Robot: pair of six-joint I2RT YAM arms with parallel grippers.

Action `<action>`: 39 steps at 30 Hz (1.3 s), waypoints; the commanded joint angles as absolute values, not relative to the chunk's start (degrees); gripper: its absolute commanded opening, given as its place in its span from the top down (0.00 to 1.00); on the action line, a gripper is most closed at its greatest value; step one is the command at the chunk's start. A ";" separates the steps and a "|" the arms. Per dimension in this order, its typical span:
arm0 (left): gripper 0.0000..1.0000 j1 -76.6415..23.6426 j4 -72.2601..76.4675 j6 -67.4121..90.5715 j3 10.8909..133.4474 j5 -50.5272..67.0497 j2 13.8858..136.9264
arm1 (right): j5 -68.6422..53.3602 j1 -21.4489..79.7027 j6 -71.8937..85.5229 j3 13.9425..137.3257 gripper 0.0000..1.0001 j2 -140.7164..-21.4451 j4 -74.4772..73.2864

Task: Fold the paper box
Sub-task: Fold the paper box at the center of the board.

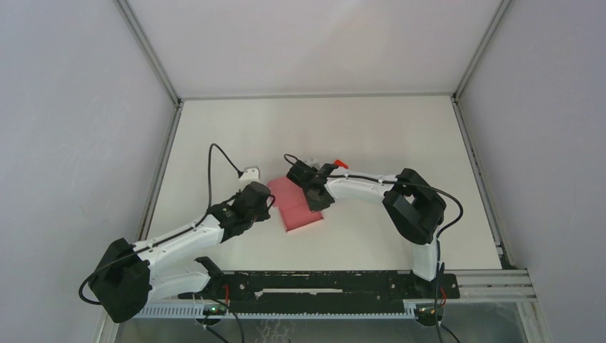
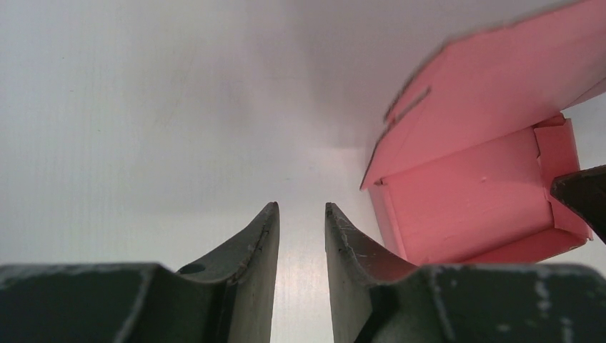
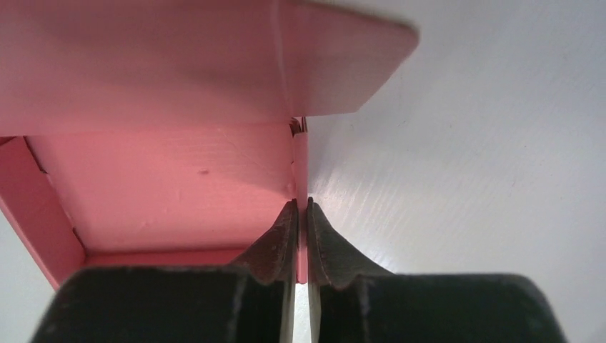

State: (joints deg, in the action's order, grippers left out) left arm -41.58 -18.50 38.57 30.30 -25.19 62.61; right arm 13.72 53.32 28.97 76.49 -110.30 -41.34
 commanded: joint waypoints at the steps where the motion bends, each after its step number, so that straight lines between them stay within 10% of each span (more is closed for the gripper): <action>1: 0.65 -41.06 -16.85 38.23 29.53 -24.97 61.95 | 16.40 53.89 29.16 78.83 0.89 -109.69 -40.64; 39: 0.65 -41.08 -15.38 37.27 30.93 -23.42 65.33 | 39.40 56.95 27.25 78.77 1.00 -116.45 -49.97</action>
State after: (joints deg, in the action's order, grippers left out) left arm -41.47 -17.06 38.37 30.30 -23.59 65.06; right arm 38.15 56.69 28.12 77.78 -115.20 -49.30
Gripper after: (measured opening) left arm 0.350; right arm 0.073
